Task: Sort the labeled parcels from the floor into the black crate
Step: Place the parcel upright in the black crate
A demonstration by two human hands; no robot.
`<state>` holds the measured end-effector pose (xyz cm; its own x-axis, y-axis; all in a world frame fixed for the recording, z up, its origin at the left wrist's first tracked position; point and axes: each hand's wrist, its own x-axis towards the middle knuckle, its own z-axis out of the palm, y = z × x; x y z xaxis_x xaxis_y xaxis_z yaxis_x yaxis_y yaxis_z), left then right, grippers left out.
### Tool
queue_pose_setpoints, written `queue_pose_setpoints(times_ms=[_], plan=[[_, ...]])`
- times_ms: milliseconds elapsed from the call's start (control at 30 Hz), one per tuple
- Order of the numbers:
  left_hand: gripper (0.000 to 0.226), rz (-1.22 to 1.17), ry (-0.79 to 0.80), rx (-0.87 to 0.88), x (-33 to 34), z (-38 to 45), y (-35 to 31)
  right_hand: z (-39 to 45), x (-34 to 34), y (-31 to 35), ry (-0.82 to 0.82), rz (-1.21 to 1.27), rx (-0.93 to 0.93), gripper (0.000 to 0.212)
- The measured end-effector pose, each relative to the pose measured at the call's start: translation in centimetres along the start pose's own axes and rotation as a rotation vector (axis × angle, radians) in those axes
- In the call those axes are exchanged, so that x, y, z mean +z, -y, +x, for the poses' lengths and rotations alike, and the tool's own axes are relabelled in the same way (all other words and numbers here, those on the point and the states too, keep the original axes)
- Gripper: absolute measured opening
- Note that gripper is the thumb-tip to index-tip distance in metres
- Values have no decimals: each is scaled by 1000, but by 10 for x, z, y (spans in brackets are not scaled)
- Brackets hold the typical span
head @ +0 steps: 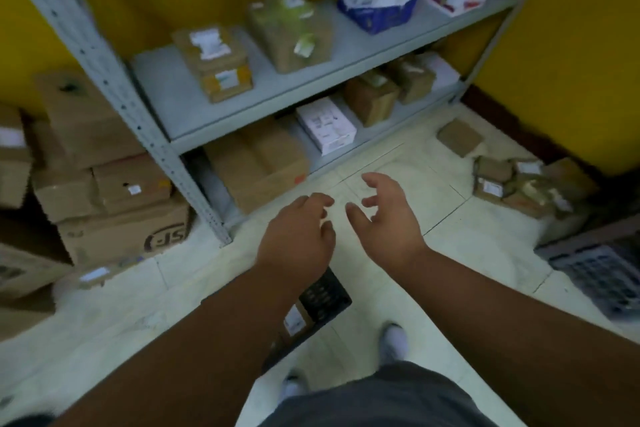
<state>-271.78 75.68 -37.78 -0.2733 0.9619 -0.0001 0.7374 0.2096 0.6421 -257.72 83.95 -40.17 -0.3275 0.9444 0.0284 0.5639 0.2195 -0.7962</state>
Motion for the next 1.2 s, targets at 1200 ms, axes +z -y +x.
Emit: queue_pose_setpoints(times_ms=[1200], plan=[[31,-329,366,299,400,347,-444,180,-495,-334,-599,-83,428,63]])
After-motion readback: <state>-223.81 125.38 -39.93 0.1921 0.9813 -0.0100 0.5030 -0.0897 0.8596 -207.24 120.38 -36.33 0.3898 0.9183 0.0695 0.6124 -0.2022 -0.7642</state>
